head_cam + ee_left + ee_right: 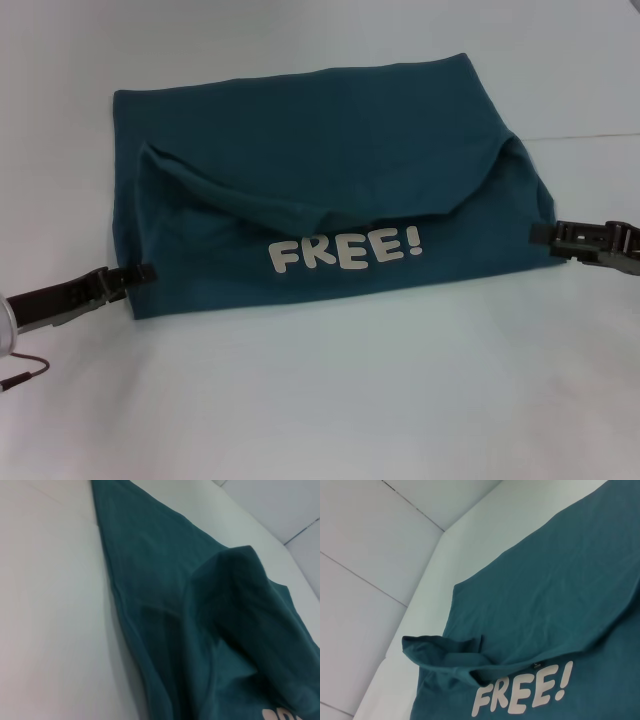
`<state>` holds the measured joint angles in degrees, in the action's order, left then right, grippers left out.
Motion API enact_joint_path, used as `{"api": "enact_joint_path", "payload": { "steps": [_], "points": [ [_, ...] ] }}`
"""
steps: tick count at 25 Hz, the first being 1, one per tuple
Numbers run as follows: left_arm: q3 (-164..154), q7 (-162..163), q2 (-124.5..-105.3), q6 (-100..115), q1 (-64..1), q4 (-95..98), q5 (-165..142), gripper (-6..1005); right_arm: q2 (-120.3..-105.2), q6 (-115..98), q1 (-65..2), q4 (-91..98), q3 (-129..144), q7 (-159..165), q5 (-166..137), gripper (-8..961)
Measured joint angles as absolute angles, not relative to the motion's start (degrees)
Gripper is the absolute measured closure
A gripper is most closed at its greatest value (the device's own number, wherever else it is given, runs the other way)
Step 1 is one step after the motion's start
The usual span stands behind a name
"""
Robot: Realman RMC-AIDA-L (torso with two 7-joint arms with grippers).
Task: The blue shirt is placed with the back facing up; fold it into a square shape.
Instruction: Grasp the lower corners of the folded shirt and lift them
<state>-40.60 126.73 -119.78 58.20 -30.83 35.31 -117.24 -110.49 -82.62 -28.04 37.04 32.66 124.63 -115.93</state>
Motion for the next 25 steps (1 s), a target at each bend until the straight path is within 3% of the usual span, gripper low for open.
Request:
{"api": "enact_joint_path", "payload": {
  "steps": [22,25],
  "points": [
    [-40.66,126.31,-120.25,55.50,-34.41,30.34,-118.54,358,-110.47,-82.57,-27.73,36.89,31.33,124.29,-115.60,240],
    [-40.59,126.94,-120.43,55.60,-34.05,31.38,-118.41,422,-110.47,-82.58,-27.88,36.90,31.17,124.26,-115.65,240]
  ]
}}
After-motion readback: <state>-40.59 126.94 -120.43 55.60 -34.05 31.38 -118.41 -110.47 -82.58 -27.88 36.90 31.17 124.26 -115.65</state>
